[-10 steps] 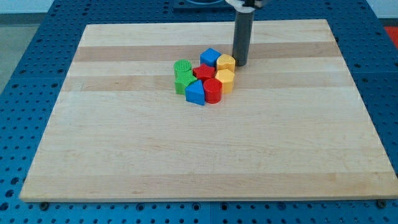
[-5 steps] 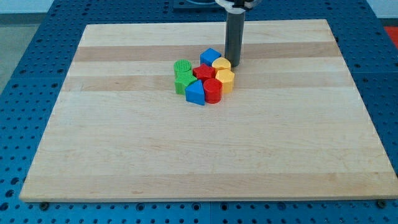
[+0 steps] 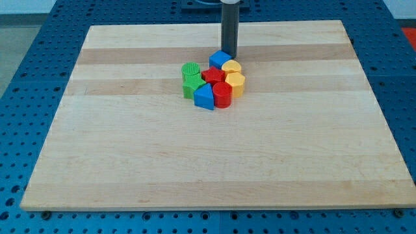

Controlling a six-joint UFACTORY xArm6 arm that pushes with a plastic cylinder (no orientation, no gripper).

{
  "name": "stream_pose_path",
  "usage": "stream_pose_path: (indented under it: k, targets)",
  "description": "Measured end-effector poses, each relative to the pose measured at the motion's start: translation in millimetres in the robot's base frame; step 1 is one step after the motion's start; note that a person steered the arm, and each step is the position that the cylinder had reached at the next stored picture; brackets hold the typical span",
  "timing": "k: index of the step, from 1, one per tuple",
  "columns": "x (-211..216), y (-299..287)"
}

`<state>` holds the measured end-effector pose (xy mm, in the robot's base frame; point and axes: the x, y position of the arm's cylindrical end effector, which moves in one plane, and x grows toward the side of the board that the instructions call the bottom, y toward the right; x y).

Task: Push the cube into the red star

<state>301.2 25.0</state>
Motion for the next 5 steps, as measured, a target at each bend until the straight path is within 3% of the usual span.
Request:
stream_pose_path:
  k: [5]
  targets:
    - [6, -24]
